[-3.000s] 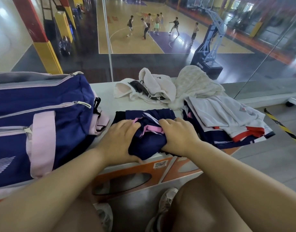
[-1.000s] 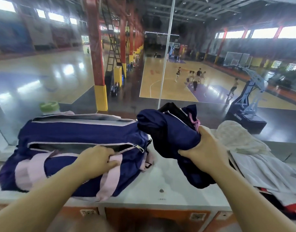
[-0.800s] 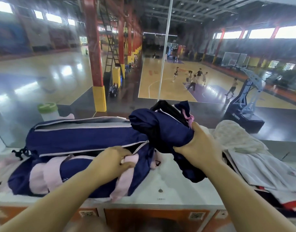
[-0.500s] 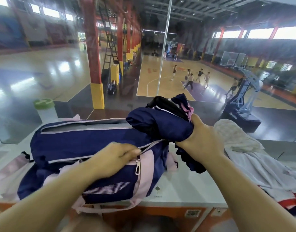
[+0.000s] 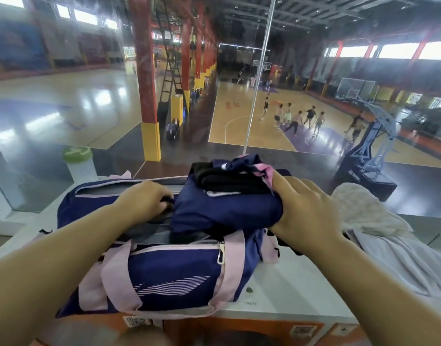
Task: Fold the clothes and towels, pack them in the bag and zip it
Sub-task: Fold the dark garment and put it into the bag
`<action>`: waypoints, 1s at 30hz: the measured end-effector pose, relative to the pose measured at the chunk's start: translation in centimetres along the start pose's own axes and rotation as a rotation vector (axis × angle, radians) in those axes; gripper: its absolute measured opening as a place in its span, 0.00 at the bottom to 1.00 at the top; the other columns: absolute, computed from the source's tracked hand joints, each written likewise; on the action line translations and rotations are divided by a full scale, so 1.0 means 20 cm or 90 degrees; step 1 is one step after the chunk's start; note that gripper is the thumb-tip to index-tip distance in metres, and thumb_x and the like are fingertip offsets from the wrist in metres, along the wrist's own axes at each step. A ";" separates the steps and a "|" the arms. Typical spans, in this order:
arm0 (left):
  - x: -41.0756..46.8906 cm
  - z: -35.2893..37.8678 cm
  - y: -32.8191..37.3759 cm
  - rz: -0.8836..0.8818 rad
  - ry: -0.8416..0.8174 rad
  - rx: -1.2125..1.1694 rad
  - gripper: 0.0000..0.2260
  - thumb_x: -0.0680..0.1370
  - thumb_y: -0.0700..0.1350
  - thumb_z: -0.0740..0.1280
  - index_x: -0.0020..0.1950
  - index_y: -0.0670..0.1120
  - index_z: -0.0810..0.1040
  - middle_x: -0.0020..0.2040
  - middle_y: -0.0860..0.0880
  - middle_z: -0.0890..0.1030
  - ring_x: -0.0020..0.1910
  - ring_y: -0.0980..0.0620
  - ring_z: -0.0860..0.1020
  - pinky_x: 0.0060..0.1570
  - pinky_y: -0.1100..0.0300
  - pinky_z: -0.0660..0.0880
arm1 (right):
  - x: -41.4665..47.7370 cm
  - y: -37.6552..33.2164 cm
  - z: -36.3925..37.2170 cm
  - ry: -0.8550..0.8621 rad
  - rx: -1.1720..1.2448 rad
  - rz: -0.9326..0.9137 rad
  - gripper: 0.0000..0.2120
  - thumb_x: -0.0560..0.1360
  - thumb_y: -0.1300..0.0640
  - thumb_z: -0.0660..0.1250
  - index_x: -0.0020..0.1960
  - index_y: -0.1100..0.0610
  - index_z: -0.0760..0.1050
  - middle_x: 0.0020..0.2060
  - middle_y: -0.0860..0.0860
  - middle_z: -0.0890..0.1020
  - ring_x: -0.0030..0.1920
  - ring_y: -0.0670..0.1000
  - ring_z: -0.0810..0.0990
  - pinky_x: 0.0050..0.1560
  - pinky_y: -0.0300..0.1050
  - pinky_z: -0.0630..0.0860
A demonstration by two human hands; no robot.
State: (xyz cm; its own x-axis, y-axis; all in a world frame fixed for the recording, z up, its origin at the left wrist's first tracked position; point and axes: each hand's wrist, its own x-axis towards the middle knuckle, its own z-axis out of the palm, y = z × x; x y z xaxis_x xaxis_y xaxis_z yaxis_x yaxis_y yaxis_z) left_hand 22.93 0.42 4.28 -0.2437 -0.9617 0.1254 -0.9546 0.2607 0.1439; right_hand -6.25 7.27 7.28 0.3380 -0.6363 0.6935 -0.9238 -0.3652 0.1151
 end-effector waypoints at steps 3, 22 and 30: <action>0.08 -0.07 -0.06 -0.021 0.030 -0.042 0.07 0.75 0.46 0.65 0.47 0.49 0.83 0.46 0.49 0.83 0.46 0.47 0.77 0.52 0.52 0.73 | 0.00 -0.03 0.02 0.013 -0.022 -0.110 0.32 0.58 0.56 0.74 0.60 0.50 0.69 0.42 0.51 0.82 0.41 0.60 0.80 0.36 0.49 0.78; 0.17 -0.34 0.01 0.024 0.172 -0.158 0.05 0.74 0.46 0.68 0.44 0.46 0.83 0.42 0.48 0.83 0.42 0.48 0.78 0.44 0.57 0.71 | 0.38 -0.57 0.13 -0.455 -0.064 -0.167 0.19 0.68 0.50 0.67 0.57 0.55 0.72 0.45 0.52 0.80 0.38 0.56 0.75 0.27 0.41 0.57; -0.09 -0.30 -0.05 0.038 0.198 -0.197 0.07 0.68 0.49 0.75 0.43 0.50 0.81 0.39 0.55 0.80 0.39 0.60 0.77 0.39 0.70 0.67 | 0.40 -0.48 0.27 -0.503 0.042 0.072 0.21 0.59 0.41 0.73 0.32 0.53 0.66 0.29 0.47 0.70 0.33 0.53 0.71 0.28 0.41 0.60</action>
State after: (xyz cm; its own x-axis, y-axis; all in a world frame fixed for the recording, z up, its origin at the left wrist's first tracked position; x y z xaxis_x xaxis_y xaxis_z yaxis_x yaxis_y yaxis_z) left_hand 25.37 2.49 9.76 -0.1889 -0.8852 0.4252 -0.8325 0.3740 0.4087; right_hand 6.27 2.09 7.92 0.2937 -0.9558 -0.0126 -0.9557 -0.2939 0.0155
